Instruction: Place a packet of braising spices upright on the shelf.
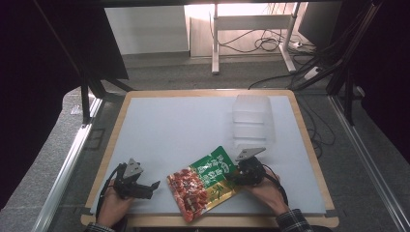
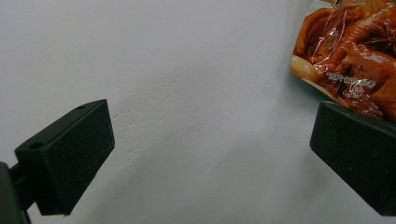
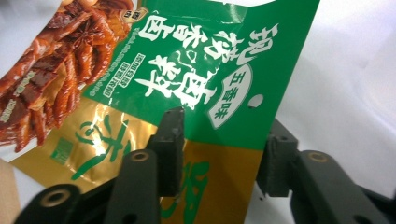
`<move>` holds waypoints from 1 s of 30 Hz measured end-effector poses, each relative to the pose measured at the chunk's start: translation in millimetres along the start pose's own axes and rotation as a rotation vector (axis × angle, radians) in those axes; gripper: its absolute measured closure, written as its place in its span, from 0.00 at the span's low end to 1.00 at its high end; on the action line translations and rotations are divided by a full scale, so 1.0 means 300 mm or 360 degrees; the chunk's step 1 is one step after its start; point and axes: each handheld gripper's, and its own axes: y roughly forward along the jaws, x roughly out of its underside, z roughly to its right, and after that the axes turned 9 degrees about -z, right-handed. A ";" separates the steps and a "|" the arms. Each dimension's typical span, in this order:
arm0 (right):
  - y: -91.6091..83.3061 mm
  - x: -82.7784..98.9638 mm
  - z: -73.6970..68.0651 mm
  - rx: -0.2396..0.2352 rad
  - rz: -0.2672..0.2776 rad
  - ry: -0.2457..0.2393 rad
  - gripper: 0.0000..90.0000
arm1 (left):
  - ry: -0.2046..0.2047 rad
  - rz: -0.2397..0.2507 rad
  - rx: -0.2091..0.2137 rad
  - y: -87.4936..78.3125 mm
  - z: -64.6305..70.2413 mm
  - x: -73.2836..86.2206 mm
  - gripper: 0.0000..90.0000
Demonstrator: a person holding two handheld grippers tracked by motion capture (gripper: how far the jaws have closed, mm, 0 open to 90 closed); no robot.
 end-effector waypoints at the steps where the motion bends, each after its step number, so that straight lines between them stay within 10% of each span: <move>1: 0.002 -0.004 0.001 0.0006 -0.0002 -0.0007 0.68 | 0.0002 -0.0002 0.0001 0.000 0.000 0.000 0.00; 30: 0.010 -0.072 0.003 -0.0091 -0.0028 -0.0025 0.99 | 0.0007 0.0004 -0.0004 -0.001 0.003 -0.001 0.00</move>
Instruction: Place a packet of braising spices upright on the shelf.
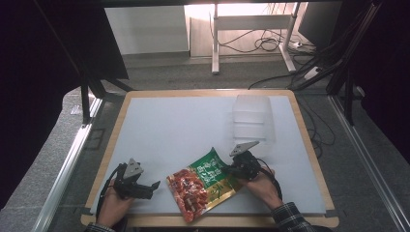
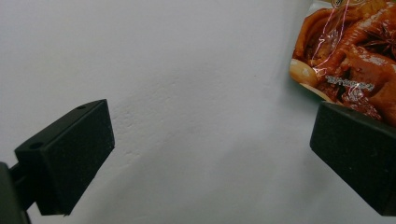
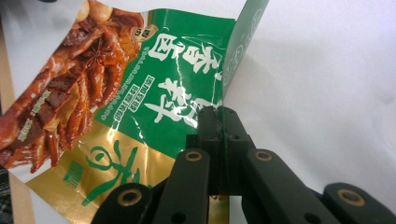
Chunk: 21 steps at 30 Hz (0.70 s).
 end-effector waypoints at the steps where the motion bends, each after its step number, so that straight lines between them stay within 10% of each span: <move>1: -0.002 -0.001 0.001 -0.0004 0.0006 -0.0005 0.99 | -0.0001 0.0001 0.0000 0.000 0.000 0.000 0.00; 21: -0.096 -0.056 -0.037 -0.0062 0.0100 -0.0041 0.99 | -0.0002 0.0000 -0.0010 0.000 0.000 0.000 0.00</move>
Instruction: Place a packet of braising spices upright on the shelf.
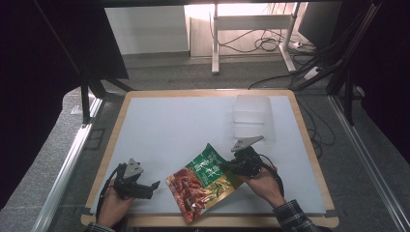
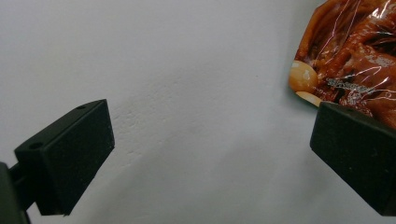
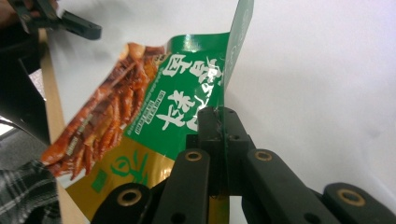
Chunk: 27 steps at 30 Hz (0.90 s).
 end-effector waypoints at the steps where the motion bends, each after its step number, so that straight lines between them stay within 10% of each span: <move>1: -0.003 -0.005 -0.002 -0.0002 0.0004 -0.0004 0.99 | 0.0001 0.0000 0.0000 0.000 0.000 0.000 0.00; 27: -0.131 -0.195 -0.060 -0.0076 0.0048 -0.0121 1.00 | 0.0003 0.0010 0.0003 -0.001 0.001 0.000 0.00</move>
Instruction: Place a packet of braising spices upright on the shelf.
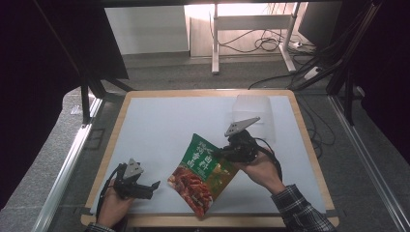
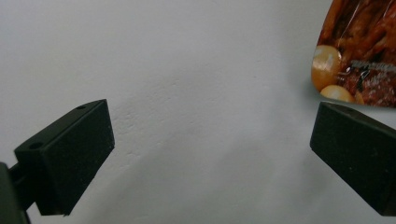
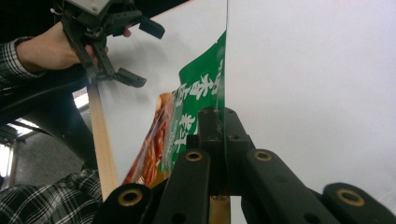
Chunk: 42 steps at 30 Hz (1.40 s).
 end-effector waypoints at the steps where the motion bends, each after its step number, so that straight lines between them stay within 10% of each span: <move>1: -0.008 -0.009 -0.003 0.0007 0.0009 -0.0014 1.00 | -0.0001 -0.0001 0.0000 0.000 0.001 0.000 0.00; 19: -0.122 -0.174 -0.034 0.0166 0.0015 -0.0167 1.00 | 0.0007 -0.0002 0.0002 -0.001 -0.001 0.000 0.00; 42: -0.188 -0.322 0.112 0.0331 0.0117 -0.0161 1.00 | 0.0005 -0.0001 0.0006 0.001 0.002 -0.001 0.00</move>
